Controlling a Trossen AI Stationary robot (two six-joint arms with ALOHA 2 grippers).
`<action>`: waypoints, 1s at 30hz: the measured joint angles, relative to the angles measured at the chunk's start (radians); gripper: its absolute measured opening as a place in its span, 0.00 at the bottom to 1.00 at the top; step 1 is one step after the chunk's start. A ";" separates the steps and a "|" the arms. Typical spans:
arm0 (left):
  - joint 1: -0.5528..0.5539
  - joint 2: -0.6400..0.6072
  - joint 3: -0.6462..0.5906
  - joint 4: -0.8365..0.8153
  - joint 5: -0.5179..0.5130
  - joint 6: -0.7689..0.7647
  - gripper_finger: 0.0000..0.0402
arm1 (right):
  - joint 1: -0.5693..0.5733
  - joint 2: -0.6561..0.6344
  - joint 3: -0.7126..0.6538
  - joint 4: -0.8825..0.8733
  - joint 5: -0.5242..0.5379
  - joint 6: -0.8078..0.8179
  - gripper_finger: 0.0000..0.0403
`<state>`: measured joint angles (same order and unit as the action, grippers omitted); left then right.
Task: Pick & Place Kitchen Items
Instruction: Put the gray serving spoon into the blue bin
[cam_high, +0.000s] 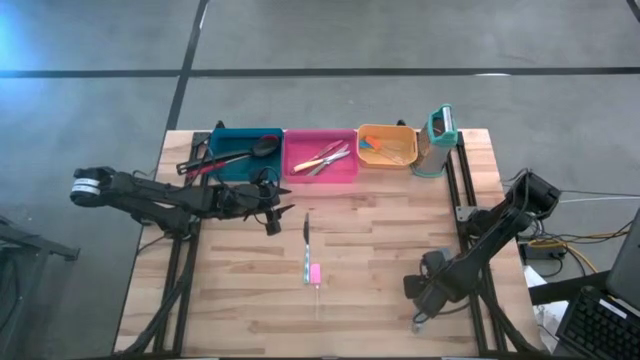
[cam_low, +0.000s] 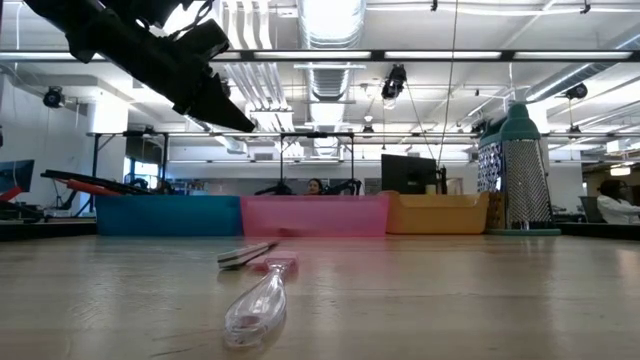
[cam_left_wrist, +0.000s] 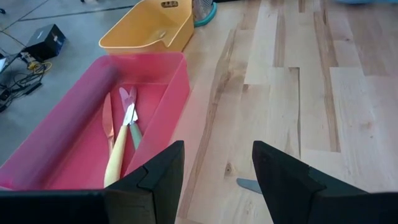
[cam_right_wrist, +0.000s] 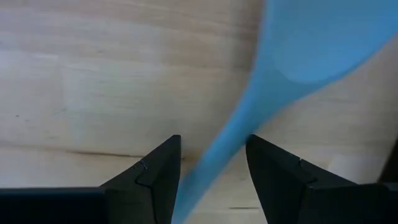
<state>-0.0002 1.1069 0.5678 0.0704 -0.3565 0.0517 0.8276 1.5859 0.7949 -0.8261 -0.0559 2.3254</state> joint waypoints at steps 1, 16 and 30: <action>0.000 0.000 0.000 0.000 0.000 0.000 0.49 | 0.000 -0.003 -0.010 0.013 0.000 -0.001 0.43; -0.001 0.000 0.000 0.000 0.000 0.000 0.49 | -0.001 -0.010 -0.033 0.095 0.025 -0.056 0.09; 0.000 0.000 0.000 0.006 0.000 0.000 0.49 | -0.211 -0.140 0.224 0.022 0.526 -0.631 0.08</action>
<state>0.0002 1.1069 0.5674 0.0761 -0.3569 0.0513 0.6167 1.4463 1.0184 -0.8038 0.4701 1.6941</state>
